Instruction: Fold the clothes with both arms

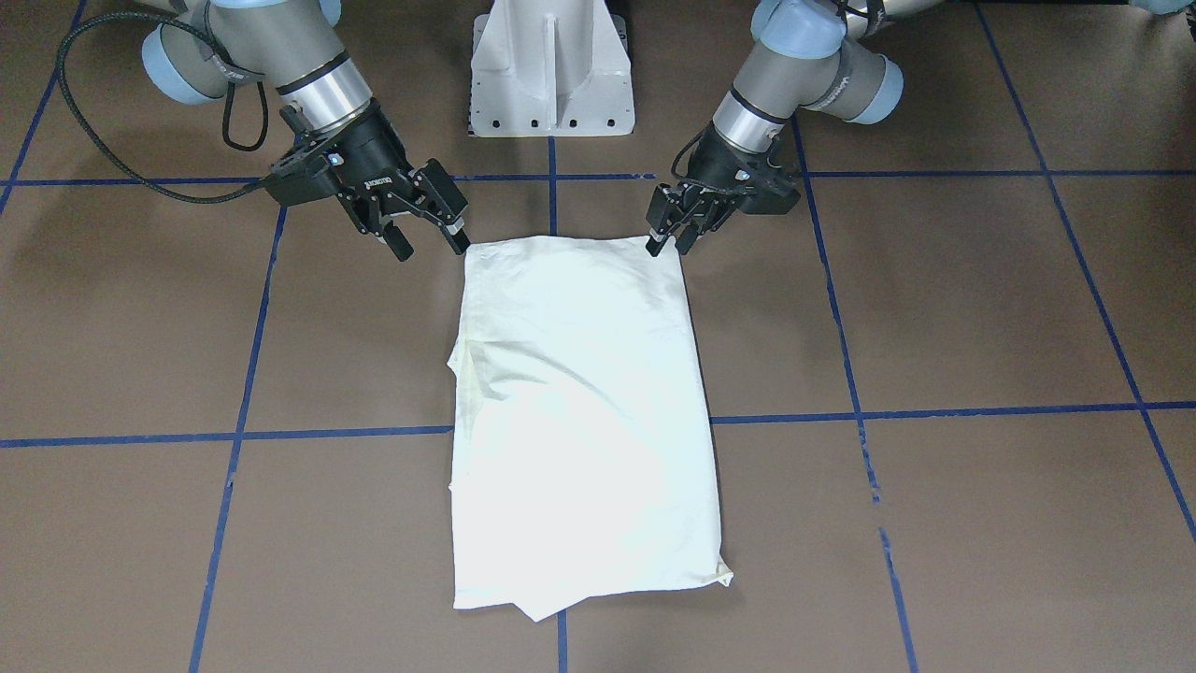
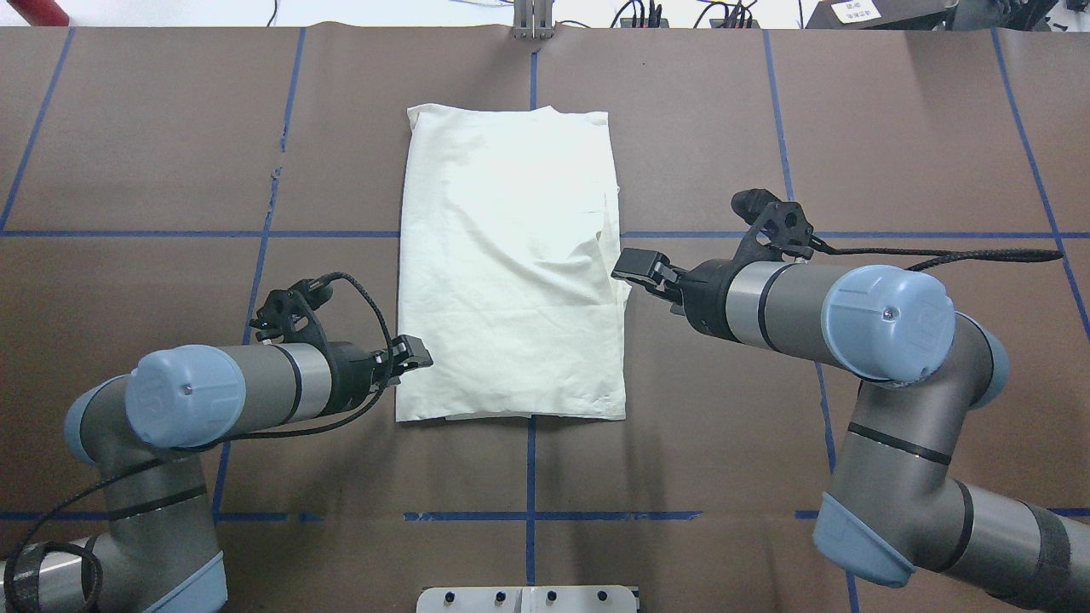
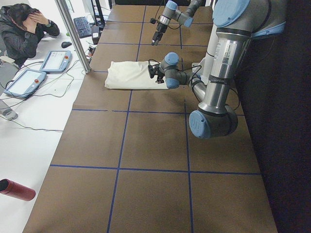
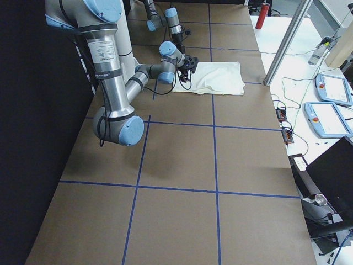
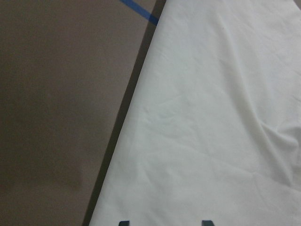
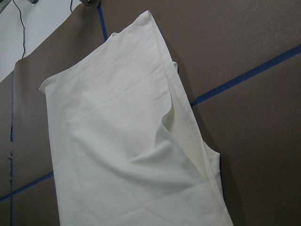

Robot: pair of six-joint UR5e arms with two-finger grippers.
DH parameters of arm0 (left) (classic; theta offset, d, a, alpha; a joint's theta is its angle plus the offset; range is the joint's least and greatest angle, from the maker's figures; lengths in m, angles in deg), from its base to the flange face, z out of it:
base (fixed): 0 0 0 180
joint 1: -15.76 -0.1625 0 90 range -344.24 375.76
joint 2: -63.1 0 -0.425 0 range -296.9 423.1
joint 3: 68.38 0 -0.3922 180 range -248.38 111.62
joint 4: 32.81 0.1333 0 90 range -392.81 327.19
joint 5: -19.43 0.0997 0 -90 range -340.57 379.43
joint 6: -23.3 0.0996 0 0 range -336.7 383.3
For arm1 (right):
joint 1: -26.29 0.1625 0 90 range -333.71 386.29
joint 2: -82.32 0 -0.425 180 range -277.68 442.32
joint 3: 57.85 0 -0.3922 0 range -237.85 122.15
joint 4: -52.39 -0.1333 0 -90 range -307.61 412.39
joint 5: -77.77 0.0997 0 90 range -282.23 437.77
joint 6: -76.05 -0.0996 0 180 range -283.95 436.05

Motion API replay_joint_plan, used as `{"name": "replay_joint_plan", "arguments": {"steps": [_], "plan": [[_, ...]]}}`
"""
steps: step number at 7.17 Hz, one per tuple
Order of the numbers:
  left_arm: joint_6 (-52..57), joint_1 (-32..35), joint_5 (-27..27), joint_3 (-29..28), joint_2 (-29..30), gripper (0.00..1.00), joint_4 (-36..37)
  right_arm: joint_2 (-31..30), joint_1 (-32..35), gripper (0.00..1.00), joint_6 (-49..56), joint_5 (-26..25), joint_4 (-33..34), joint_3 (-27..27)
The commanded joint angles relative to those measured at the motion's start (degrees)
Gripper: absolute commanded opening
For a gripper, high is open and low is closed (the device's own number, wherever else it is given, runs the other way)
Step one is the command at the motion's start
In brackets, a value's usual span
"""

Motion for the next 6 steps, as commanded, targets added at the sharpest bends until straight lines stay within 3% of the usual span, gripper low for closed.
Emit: {"name": "replay_joint_plan", "arguments": {"steps": [1,6], "plan": [[-0.5,-1.9,1.9,-0.7,-0.2,0.6,1.7,-0.1,-0.1,0.99,-0.1,-0.1,0.0,0.1],[-0.5,-4.2,2.2,-0.7,-1.0,0.61,3.6,-0.1,-0.1,0.99,-0.1,-0.5,0.0,0.1]]}}
